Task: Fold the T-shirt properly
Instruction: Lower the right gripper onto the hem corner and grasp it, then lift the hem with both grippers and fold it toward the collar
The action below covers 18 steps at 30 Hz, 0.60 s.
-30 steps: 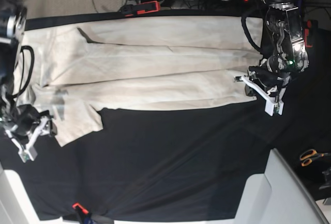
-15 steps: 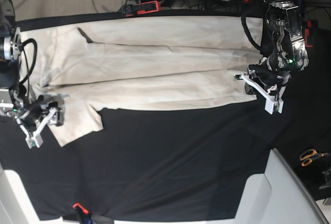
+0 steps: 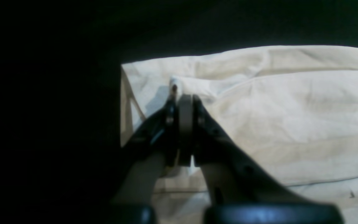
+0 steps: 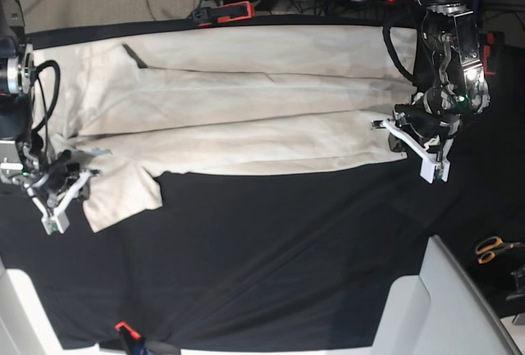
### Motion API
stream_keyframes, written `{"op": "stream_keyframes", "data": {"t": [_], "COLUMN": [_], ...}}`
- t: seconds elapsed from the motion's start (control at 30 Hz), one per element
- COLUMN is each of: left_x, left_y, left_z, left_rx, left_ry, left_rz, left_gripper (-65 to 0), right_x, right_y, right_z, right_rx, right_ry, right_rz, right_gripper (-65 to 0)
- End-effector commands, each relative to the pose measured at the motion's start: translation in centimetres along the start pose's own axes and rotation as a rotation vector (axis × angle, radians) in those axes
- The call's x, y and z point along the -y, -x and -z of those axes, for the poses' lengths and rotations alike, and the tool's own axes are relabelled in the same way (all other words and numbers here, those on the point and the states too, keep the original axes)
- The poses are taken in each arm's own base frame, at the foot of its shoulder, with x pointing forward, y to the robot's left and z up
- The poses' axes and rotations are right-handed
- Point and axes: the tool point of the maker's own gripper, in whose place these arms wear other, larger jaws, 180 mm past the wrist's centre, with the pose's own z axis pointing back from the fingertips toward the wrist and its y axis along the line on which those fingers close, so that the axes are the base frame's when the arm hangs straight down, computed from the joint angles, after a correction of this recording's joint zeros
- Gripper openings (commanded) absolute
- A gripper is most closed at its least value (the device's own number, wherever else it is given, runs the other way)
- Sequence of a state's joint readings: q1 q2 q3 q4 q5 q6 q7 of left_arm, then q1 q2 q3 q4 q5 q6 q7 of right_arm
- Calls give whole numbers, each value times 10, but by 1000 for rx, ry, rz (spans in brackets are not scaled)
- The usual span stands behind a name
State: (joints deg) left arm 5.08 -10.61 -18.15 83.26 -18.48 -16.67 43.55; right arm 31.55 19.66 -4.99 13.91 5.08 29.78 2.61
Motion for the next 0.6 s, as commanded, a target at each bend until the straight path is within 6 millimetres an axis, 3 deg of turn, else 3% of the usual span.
{"op": "stream_keyframes", "data": {"t": [0.0,0.1,0.17,0.33,0.57], "left_x": [1,0,0,-1,2], "left_y": [-17,-18,-19,-21,-51], "left_z": [-2,-2,-2,-4,-2], "left_rx": [48,49,51,58,108], "left_ry": [6,5,4,-1,3], "left_rz": [10,11,10,12,24], "left_gripper": [-650,-650,-650,-650,-650], "right_x": [11,8,7,6,-9], "right_y": [-33,-58,-56,-74,-105], "right_z": [-4,-7,-9,-24,-46], "right_rx": [72,129,105,94,130], "right_ry": [23,20,21,40,60], "right_rz": [-15,-57,-78,-184,-307], "right_gripper": [-650,-650,-650,-650,-650]}}
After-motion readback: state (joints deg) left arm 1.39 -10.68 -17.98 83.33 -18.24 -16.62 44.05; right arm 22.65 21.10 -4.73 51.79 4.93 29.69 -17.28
